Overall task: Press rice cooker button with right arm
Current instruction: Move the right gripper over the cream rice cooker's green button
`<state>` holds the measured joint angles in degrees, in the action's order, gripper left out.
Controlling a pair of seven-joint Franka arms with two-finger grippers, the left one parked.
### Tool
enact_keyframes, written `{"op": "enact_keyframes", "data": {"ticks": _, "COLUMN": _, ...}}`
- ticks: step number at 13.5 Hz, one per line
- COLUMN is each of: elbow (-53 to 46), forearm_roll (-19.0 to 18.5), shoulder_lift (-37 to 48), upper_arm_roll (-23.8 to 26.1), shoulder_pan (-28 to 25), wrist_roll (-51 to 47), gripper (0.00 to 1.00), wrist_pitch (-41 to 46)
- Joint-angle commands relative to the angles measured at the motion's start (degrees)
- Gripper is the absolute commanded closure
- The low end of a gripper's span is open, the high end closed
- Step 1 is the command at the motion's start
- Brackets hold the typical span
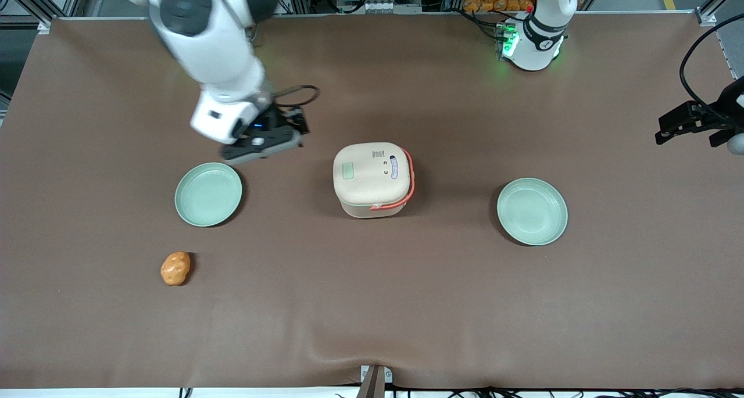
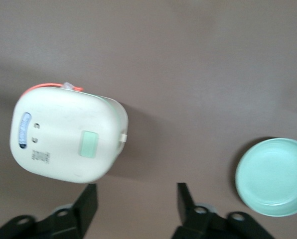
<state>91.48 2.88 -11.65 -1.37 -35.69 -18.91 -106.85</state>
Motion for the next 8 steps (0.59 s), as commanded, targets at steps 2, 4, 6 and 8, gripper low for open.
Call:
{"op": "enact_keyframes", "data": {"ticks": 2, "elbow": -3.0, "forearm_roll": -0.3, "shoulder_lift": -4.5, "upper_arm_roll": -0.8, "shoulder_pan": -3.8, "wrist_roll": -9.4, "gripper": 0.7, "wrist_pitch": -2.2}}
{"op": "enact_keyframes", "data": {"ticks": 4, "elbow": -3.3, "forearm_roll": -0.3, "shoulder_lift": -5.5, "upper_arm_roll": -0.8, "shoulder_pan": -4.5, "wrist_roll": -10.3, "gripper": 0.83, "wrist_pitch": -2.4}}
{"op": "enact_keyframes", "data": {"ticks": 6, "elbow": -3.3, "forearm_roll": -0.7, "shoulder_lift": -7.1, "upper_arm_roll": -0.9, "shoulder_pan": -5.4, "wrist_roll": -11.8, "gripper": 0.87, "wrist_pitch": -3.4}}
{"op": "enact_keyframes", "data": {"ticks": 8, "elbow": -3.4, "forearm_roll": -0.9, "shoulder_lift": -9.2, "upper_arm_roll": -0.9, "shoulder_pan": -6.2, "wrist_roll": -13.4, "gripper": 0.87, "wrist_pitch": -5.7}}
